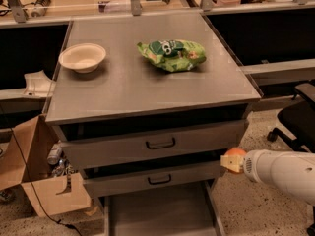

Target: Pick orange can from bottom drawer and place on counter

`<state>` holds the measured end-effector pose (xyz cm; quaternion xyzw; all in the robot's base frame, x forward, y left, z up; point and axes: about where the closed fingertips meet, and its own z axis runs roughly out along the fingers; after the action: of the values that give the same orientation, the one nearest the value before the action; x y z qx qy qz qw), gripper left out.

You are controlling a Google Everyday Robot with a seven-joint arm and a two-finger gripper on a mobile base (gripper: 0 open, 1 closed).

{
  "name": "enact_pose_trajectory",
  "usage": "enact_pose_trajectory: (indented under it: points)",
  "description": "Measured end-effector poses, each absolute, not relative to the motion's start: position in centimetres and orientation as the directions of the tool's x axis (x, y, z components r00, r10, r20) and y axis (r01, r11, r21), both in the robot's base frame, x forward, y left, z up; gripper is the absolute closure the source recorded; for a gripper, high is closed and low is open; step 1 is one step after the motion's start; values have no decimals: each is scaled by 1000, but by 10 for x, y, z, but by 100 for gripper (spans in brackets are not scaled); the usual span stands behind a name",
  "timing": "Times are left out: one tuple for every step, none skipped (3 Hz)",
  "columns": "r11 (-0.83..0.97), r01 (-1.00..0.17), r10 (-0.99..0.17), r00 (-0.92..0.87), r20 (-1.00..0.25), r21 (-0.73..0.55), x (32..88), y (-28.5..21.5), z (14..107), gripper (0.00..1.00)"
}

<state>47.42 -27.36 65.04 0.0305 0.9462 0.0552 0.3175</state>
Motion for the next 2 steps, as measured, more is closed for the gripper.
enact_pose_trajectory:
  points:
    - [991,29,100,-801,-591,128,474,-273,648,100]
    - [994,5,73,-783,-618,111,479,-276,667,100]
